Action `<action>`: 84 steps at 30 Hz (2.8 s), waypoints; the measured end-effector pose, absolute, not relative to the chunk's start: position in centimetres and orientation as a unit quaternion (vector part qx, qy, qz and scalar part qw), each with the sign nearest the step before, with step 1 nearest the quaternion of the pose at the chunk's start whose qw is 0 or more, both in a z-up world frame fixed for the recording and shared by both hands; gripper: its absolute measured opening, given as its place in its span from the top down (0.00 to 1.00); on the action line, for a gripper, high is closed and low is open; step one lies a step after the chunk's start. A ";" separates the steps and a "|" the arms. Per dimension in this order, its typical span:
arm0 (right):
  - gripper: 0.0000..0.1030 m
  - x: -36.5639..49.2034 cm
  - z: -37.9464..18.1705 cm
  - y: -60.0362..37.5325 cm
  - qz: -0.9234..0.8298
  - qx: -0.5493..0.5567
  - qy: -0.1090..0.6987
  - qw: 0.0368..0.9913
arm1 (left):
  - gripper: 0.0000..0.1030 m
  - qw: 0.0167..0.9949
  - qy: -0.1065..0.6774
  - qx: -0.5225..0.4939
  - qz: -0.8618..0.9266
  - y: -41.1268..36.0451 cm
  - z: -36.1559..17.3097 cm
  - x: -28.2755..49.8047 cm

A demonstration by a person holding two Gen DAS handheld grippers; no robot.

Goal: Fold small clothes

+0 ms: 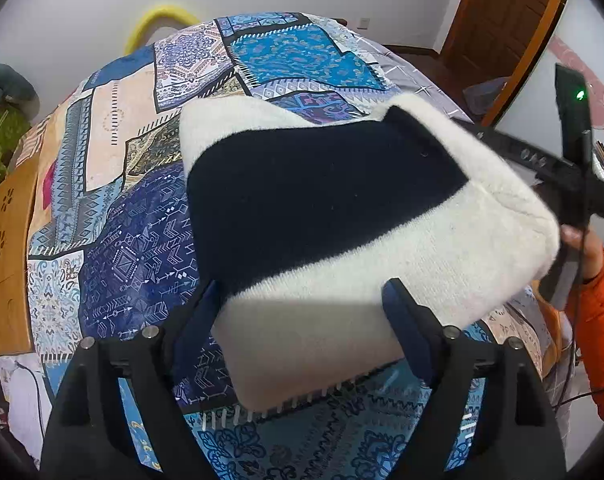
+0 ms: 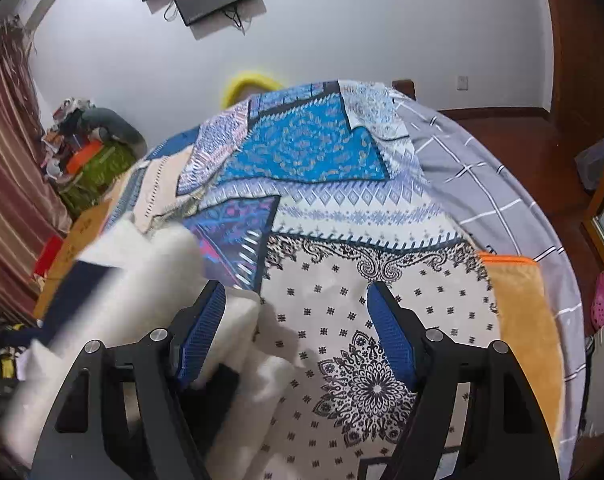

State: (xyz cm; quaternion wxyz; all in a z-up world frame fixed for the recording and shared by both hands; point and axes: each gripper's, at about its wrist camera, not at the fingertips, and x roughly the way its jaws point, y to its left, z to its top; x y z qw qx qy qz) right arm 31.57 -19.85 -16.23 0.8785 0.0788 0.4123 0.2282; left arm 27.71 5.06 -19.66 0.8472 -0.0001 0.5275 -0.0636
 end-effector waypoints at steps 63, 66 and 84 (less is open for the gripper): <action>0.02 27.1 -21.4 -16.7 0.331 0.176 0.550 0.746 | 0.11 0.768 0.571 -0.252 -0.145 11.1 -25.3 31.3; 0.02 27.2 -21.6 -16.3 0.337 0.181 0.552 0.741 | 0.12 0.755 0.577 -0.271 -0.153 10.9 -25.9 31.4; 0.61 26.6 -16.0 -13.8 0.373 0.153 0.504 0.764 | 0.39 0.815 0.500 -0.244 -0.160 12.8 -18.1 29.3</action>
